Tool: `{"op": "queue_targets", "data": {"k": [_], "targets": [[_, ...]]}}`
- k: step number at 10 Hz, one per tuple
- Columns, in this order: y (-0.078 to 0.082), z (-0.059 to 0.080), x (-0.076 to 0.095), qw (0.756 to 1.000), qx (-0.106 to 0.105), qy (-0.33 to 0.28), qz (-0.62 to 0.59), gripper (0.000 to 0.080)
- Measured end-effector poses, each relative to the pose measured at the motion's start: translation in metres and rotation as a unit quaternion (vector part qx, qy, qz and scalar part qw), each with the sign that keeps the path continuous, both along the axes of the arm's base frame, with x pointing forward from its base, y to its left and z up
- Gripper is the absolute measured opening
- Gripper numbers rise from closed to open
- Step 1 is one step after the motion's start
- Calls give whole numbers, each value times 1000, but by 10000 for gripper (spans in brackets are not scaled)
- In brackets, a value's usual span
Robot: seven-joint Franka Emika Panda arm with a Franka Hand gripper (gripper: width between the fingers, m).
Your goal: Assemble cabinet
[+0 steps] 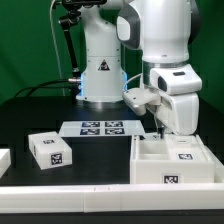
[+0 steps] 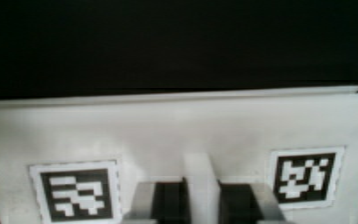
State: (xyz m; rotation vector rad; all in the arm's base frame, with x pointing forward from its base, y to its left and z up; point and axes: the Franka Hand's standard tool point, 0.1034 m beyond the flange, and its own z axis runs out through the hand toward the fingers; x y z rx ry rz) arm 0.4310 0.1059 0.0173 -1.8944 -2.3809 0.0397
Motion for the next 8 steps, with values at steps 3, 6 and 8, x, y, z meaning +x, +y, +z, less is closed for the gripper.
{"op": "queue_targets", "data": {"k": [3,6,8], "targets": [[-1,1,0,1000,-2,0,-9,68],[-10,26,-7,996,-24,1,-86,68],[-19,41,-9,992,-41,7,-118,68]]}}
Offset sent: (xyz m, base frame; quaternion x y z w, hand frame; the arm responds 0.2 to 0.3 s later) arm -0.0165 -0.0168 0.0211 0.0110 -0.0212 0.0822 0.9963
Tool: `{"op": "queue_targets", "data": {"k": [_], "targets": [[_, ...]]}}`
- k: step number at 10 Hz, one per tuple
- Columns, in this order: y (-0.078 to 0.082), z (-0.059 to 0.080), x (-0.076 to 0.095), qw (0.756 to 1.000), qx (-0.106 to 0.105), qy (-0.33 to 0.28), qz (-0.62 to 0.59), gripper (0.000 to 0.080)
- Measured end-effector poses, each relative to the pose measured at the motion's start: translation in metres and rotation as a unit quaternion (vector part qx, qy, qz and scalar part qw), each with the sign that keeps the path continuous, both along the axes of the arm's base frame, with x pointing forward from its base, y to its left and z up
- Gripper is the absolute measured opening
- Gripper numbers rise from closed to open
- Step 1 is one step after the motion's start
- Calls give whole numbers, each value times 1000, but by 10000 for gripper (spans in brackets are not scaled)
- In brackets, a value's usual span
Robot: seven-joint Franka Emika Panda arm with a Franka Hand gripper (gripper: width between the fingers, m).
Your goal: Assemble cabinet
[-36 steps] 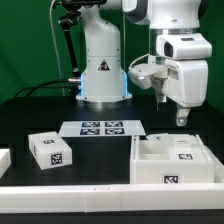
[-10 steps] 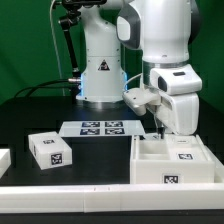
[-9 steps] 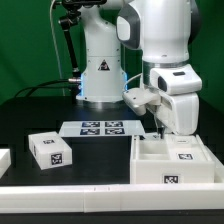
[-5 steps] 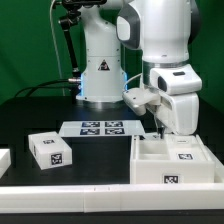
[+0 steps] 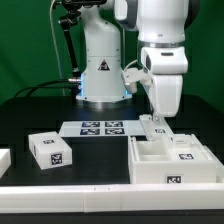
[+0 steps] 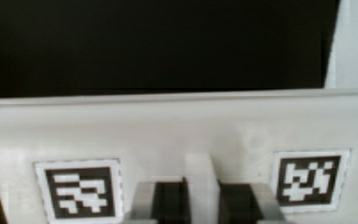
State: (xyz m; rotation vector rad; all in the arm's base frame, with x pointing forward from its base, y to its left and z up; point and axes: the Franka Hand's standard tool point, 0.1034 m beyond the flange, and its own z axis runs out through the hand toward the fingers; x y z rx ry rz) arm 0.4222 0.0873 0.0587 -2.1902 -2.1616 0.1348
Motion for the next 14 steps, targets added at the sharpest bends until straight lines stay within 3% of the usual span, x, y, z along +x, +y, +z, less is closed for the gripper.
{"op": "queue_targets", "data": {"k": [4,7,10,14], "targets": [[-20,18,11,1000,-9,-6,-12,68],[-23,15,10,1000,-8,0,-11,68],[-41,8,28,1000,-6,6,-25,68],[-35,9,33,999,-5,3,-32,68]]}}
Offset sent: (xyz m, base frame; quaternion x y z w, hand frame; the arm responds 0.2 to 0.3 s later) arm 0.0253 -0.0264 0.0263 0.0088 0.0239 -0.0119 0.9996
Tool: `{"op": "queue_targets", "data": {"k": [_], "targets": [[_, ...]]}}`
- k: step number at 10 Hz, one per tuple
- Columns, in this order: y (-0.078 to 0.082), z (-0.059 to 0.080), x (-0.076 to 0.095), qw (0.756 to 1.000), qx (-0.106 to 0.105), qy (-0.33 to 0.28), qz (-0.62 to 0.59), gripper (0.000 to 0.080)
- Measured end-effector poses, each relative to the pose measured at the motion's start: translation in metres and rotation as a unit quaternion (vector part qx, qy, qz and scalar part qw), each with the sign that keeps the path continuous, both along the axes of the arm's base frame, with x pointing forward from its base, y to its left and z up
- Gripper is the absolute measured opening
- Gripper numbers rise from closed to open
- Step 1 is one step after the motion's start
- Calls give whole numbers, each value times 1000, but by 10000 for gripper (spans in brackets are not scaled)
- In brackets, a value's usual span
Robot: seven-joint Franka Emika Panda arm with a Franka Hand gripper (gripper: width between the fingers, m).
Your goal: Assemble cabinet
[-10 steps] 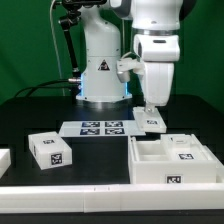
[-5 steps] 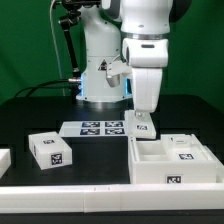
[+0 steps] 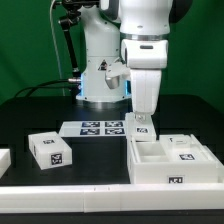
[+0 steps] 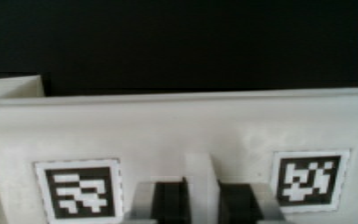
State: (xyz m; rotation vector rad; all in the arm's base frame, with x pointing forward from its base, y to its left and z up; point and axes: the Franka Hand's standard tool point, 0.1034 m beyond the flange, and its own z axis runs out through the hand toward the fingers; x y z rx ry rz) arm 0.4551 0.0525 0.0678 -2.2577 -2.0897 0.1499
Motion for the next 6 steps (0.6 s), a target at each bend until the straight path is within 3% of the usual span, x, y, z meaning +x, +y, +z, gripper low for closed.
{"op": "queue_targets", "data": {"k": [6], "targets": [[4,-1,2,1000,1,1,0,68]]}}
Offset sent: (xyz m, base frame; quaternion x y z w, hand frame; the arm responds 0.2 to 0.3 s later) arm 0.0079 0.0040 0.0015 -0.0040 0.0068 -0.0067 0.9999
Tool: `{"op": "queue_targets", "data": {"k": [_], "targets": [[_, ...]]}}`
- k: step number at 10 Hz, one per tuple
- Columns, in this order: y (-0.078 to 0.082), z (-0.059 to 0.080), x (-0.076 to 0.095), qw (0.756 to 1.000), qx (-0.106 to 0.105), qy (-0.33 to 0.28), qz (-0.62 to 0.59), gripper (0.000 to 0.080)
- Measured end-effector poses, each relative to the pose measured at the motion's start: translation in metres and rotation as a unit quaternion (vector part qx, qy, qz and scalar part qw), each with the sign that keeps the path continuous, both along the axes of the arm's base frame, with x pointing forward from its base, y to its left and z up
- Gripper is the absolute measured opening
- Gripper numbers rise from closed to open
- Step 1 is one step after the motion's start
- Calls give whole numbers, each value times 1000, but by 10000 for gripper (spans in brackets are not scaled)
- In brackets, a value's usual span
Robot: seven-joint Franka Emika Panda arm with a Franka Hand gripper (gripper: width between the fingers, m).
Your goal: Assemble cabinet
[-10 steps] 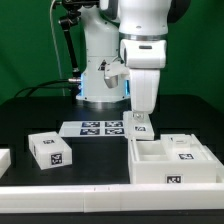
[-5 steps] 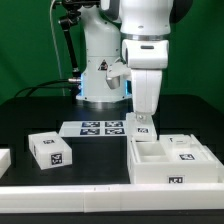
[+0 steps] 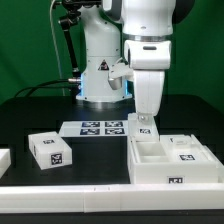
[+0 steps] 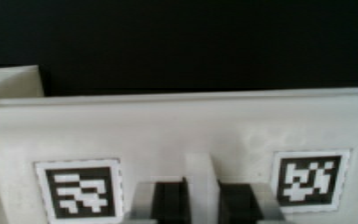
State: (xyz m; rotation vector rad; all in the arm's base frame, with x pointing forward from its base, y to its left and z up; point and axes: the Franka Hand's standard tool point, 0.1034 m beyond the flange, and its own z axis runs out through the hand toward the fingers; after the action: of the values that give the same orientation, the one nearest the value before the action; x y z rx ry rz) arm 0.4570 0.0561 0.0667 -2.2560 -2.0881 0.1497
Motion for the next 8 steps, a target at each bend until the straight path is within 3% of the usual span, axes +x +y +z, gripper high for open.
{"op": "queue_targets", "data": {"k": [8], "targets": [[2,0,0,1000,-2,9,3,68]]}}
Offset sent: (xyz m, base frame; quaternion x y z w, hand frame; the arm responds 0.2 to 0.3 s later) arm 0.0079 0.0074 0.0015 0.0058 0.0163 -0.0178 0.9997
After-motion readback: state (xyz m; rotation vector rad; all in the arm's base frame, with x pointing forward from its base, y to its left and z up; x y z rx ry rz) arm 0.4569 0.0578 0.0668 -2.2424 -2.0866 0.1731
